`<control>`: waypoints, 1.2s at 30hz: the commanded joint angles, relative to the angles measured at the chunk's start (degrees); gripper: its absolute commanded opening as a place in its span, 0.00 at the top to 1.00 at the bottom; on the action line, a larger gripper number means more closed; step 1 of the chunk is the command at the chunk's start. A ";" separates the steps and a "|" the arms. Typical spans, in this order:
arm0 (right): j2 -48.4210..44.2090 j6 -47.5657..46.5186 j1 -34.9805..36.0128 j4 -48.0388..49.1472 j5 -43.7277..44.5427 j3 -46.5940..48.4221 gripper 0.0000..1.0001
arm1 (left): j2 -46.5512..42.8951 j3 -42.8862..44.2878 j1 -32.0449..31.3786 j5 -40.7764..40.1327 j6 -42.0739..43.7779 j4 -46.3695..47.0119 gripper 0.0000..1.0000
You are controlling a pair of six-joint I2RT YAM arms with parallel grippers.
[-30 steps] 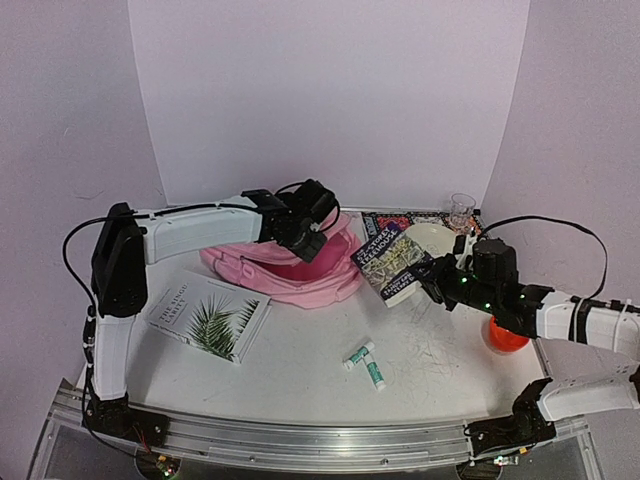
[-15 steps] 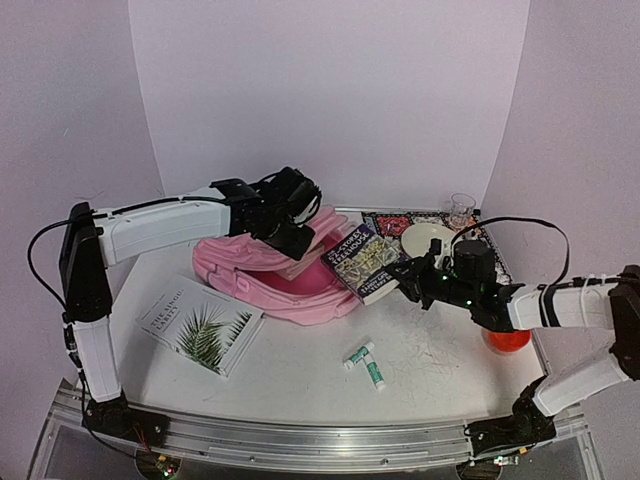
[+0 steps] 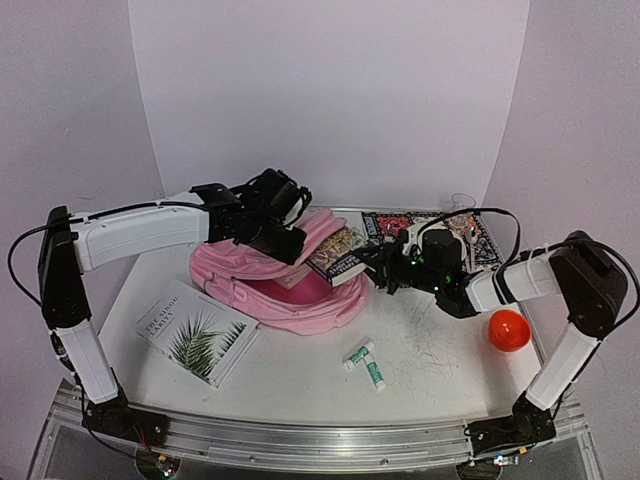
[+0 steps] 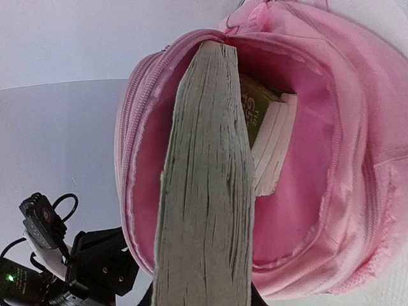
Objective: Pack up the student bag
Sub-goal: Place the book in the second largest pocket of the bag.
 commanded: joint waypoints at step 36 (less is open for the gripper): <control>31.18 -6.95 3.62 -10.46 -8.51 42.63 0.58 | -12.01 -6.16 -0.37 14.95 -3.61 10.97 1.00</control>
